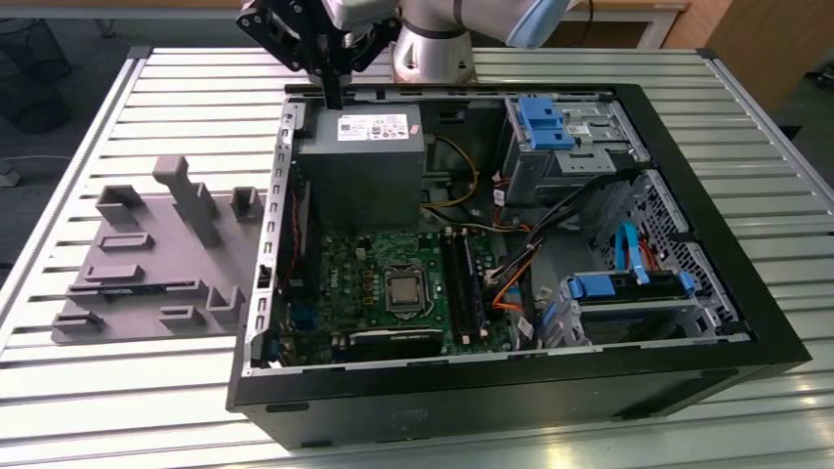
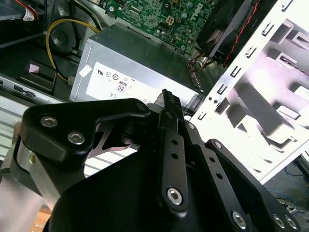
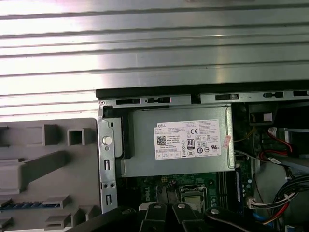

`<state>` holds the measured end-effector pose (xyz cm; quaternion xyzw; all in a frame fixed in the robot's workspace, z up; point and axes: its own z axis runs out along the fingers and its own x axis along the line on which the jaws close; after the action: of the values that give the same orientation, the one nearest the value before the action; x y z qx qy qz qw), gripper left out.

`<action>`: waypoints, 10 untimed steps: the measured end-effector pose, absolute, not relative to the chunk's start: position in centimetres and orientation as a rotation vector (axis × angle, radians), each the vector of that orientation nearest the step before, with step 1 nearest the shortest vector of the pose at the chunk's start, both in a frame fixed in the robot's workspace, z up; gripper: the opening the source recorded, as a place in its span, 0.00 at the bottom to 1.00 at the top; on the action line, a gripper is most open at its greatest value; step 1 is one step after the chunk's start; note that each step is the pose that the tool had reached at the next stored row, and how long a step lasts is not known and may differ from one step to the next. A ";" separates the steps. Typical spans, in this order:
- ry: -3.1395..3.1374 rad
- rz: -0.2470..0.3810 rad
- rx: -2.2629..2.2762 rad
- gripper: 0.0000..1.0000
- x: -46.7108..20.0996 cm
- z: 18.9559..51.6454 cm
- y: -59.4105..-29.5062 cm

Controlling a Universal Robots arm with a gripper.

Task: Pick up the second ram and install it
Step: 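Reach for the second ram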

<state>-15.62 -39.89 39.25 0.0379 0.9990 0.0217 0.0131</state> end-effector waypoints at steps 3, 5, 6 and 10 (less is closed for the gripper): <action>3.113 0.068 0.118 0.11 -15.8 39.2 -39.9; 3.112 0.068 0.118 0.11 -15.9 39.2 -39.9; 3.112 0.068 0.118 0.11 -16.0 39.2 -39.9; 3.112 0.068 0.118 0.11 -16.2 39.2 -39.9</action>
<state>-16.23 -39.89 39.22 0.0379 0.9990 0.0217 0.0131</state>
